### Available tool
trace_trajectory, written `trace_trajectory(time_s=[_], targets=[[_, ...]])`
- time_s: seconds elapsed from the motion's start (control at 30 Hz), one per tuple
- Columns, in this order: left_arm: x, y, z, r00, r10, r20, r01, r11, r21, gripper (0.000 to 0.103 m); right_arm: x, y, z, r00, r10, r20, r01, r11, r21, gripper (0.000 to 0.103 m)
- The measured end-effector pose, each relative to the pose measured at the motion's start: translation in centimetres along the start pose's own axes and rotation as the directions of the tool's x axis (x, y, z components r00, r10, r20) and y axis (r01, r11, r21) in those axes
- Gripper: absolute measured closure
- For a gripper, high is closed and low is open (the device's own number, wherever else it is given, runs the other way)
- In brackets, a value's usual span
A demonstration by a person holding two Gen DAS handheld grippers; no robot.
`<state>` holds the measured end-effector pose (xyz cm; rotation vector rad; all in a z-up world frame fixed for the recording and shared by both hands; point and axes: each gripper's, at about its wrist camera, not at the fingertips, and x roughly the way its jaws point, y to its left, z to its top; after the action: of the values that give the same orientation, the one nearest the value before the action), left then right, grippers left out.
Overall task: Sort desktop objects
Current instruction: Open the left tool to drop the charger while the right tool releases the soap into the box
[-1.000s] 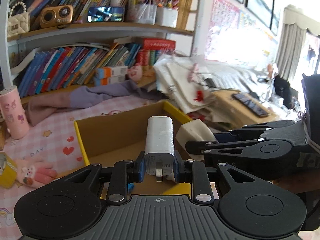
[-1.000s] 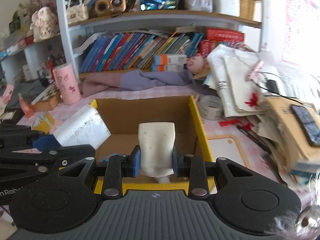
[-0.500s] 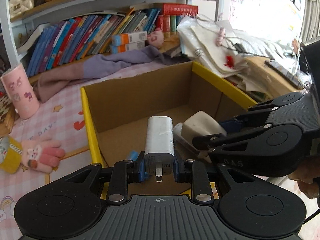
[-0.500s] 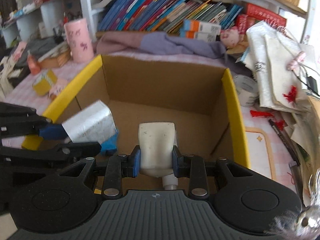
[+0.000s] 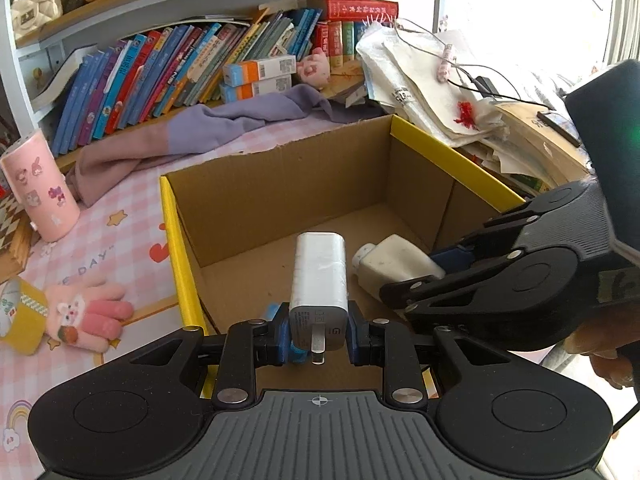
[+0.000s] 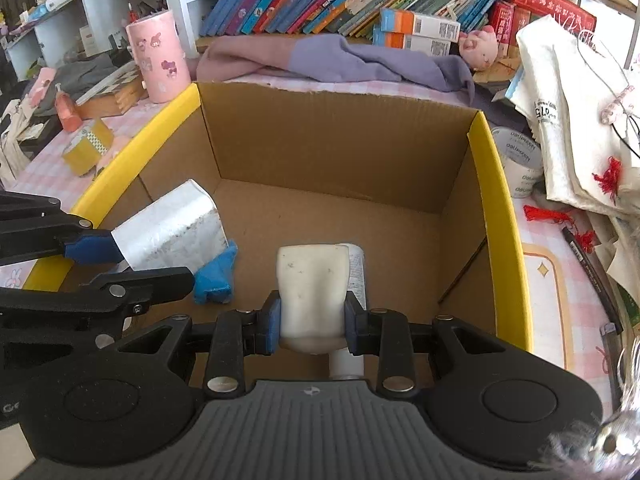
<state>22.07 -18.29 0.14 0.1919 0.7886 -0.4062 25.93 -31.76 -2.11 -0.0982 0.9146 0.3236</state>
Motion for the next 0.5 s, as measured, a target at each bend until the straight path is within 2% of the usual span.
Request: trace_trajectory(time_s=[0.37, 0.5], targets=[[0.18, -0.08, 0.16, 1.0, -0.019, -0.003, 0.019, 1.0, -0.003, 0.078, 0.82, -0.28, 0.14, 0.999, 0.011, -0.033, -0.011, 1.0, 0.012, 0.075], [0.01, -0.14, 0.06, 1.0, -0.003, 0.007, 0.003, 1.0, 0.003, 0.072, 0.93, -0.37, 0.17, 0.999, 0.015, -0.036, -0.014, 1.0, 0.018, 0.073]])
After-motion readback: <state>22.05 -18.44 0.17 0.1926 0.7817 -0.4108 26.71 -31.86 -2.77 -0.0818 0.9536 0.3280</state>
